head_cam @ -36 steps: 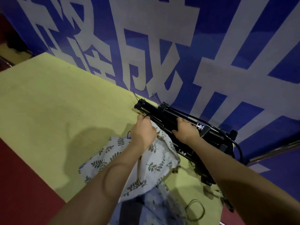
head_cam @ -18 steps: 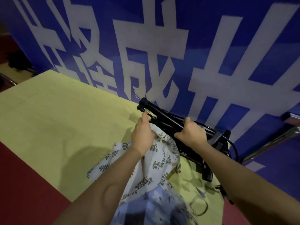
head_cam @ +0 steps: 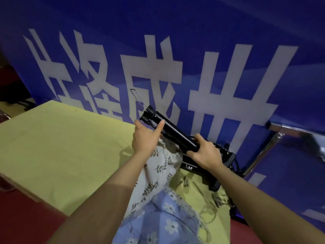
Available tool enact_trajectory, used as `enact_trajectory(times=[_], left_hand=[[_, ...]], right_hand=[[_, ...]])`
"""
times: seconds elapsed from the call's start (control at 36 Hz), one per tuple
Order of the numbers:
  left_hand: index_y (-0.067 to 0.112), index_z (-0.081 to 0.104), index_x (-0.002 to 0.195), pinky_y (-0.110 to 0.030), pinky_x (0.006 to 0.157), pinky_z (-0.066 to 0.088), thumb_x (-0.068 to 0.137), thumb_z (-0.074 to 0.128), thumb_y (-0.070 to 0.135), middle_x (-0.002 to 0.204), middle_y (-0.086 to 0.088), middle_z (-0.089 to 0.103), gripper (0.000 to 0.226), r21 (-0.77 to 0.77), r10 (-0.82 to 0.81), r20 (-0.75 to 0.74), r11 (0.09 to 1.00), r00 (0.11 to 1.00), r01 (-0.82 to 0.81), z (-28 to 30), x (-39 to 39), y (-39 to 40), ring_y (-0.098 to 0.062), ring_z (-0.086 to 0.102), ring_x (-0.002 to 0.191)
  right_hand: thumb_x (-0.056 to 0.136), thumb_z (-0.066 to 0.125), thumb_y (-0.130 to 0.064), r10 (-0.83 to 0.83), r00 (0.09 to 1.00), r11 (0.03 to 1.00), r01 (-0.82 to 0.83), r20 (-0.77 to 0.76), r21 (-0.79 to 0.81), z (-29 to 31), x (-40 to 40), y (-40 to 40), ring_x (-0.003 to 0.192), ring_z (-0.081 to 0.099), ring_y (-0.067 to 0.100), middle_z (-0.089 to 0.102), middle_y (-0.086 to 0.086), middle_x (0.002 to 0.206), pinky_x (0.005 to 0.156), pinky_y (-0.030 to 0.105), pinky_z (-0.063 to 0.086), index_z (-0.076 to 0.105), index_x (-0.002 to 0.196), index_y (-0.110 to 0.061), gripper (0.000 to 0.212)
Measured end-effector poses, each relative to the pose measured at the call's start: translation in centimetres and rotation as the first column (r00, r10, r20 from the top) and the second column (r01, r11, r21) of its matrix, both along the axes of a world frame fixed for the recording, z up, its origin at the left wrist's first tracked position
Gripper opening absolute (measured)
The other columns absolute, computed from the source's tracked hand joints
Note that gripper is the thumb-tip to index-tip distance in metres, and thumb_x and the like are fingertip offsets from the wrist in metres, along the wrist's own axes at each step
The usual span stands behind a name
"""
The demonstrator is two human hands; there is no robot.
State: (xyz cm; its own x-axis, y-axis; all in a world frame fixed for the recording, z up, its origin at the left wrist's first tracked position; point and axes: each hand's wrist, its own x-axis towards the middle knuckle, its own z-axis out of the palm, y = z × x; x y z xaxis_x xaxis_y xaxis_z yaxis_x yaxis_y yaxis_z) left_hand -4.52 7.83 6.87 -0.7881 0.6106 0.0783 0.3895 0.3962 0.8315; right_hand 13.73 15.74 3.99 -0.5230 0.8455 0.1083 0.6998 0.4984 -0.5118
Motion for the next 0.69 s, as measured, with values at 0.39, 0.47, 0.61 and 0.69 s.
enact_trajectory(times=[0.39,0.47,0.61,0.69], left_hand=[[0.009,0.024,0.134,-0.029,0.072,0.043,0.082,0.062,0.054,0.122,-0.017,0.056,0.078,0.24,-0.003,-0.016,0.971,1.0,0.007,1.3,1.7,-0.4,-0.03,0.06,0.102],[0.022,0.004,0.148,-0.03,0.084,0.044,0.082,0.064,0.051,0.139,-0.016,0.049,0.094,0.288,-0.019,-0.029,0.957,0.999,0.026,2.0,1.2,-0.8,-0.031,0.053,0.121],[0.011,0.043,0.126,-0.036,0.087,0.049,0.081,0.062,0.055,0.122,-0.007,0.056,0.065,0.192,-0.061,-0.072,0.979,0.996,0.074,1.5,0.3,-0.6,-0.026,0.055,0.113],[0.013,0.045,0.108,-0.031,0.069,0.047,0.083,0.061,0.053,0.103,-0.004,0.06,0.05,0.185,-0.074,-0.084,0.979,0.994,0.089,1.1,0.6,-0.5,-0.023,0.06,0.094]], right_hand=[[0.077,0.065,-0.021,0.12,0.992,0.993,-0.121,-0.044,-0.013,2.2,-1.0,-1.5,0.08,0.062,0.022,0.063,-0.001,0.093,0.068,0.044,0.056,0.041,0.111,-0.025,0.042],[0.077,0.062,-0.018,0.124,0.992,0.992,-0.125,0.01,0.006,2.2,-0.9,-1.4,0.08,0.061,0.024,0.063,0.0,0.09,0.069,0.043,0.055,0.04,0.106,-0.025,0.037],[0.074,0.067,-0.024,0.088,0.995,0.993,-0.091,-0.052,-0.07,2.5,-1.3,-1.4,0.075,0.061,0.025,0.061,0.001,0.085,0.067,0.044,0.055,0.042,0.097,-0.021,0.035],[0.071,0.07,-0.027,0.098,0.991,0.985,-0.109,-0.092,-0.13,2.8,-1.8,-1.5,0.074,0.062,0.026,0.059,0.0,0.083,0.066,0.044,0.053,0.039,0.098,-0.022,0.041]])
